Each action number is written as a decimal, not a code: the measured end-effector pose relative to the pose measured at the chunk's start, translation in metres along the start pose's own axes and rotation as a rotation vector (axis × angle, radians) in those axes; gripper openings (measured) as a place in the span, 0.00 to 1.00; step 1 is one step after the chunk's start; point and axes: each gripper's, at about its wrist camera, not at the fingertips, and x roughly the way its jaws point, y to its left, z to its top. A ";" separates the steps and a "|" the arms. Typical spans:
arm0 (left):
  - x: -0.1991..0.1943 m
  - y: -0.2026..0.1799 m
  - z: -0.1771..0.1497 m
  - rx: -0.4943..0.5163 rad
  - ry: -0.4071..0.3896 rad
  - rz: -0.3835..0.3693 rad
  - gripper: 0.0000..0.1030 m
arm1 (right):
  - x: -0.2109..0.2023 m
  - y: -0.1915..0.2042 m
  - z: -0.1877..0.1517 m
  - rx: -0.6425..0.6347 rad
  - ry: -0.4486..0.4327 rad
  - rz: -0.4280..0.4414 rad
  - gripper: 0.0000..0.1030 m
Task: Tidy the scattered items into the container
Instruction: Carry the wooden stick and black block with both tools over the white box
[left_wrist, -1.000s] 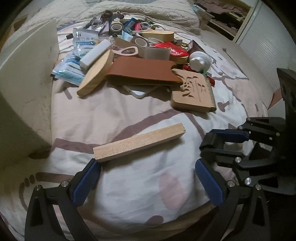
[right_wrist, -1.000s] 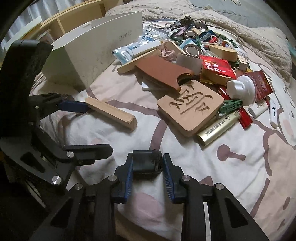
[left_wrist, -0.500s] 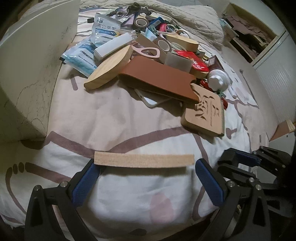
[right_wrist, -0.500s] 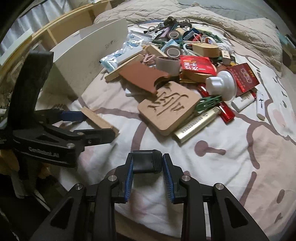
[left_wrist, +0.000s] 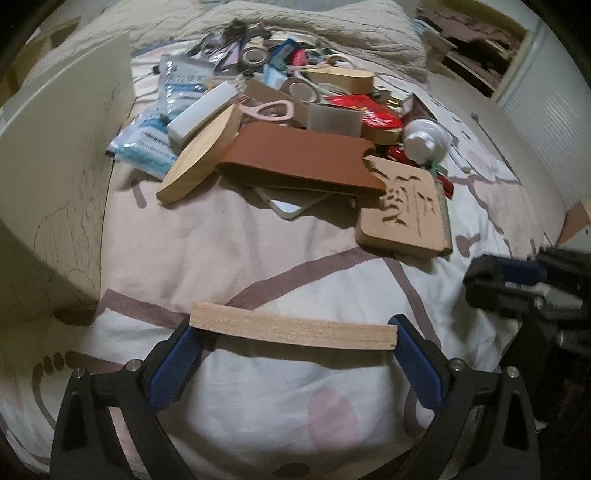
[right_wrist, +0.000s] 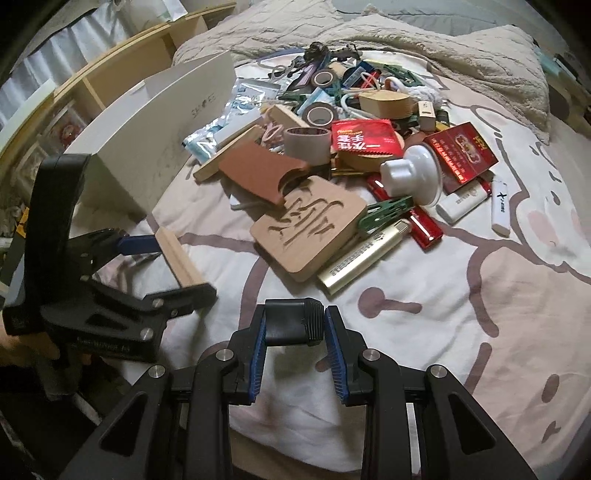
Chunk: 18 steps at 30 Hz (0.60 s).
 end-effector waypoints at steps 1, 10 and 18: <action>0.000 -0.001 0.000 0.012 -0.002 0.000 0.97 | 0.000 -0.001 0.000 0.004 0.000 0.001 0.30; -0.020 -0.020 0.003 0.150 -0.077 -0.003 0.97 | -0.003 -0.008 0.008 0.032 -0.007 0.011 0.30; -0.056 -0.026 0.027 0.194 -0.208 0.000 0.97 | -0.020 -0.016 0.029 0.054 -0.068 -0.023 0.30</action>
